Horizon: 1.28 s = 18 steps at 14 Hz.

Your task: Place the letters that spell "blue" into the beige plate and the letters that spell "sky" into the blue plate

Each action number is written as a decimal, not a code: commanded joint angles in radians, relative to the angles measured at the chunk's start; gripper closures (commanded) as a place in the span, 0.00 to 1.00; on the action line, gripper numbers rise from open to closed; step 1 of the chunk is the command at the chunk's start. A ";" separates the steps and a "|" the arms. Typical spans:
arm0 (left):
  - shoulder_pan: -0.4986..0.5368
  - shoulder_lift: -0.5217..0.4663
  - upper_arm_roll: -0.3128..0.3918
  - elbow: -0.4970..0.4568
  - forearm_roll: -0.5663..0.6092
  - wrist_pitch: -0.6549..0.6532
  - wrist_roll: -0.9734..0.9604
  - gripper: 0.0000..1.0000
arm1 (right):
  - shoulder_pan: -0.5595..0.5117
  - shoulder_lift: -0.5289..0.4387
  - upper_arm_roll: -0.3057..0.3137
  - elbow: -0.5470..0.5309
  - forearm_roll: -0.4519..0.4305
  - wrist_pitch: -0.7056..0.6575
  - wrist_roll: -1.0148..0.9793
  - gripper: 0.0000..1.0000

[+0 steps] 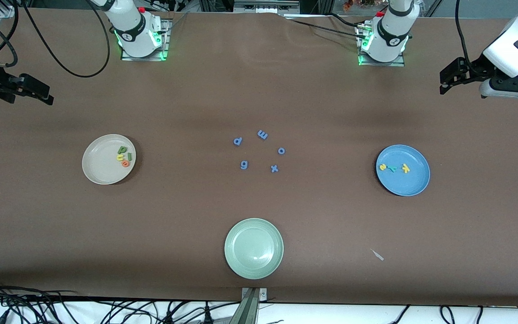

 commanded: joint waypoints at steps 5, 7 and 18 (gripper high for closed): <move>-0.005 0.014 -0.004 0.034 0.026 -0.025 -0.013 0.00 | -0.012 0.005 0.014 -0.018 -0.026 0.007 -0.008 0.00; -0.005 0.014 -0.003 0.034 0.024 -0.025 -0.013 0.00 | -0.013 0.006 0.014 -0.020 -0.034 0.010 -0.025 0.00; -0.003 0.014 -0.003 0.034 0.024 -0.026 -0.013 0.00 | -0.064 0.016 0.016 -0.026 -0.034 0.016 -0.064 0.00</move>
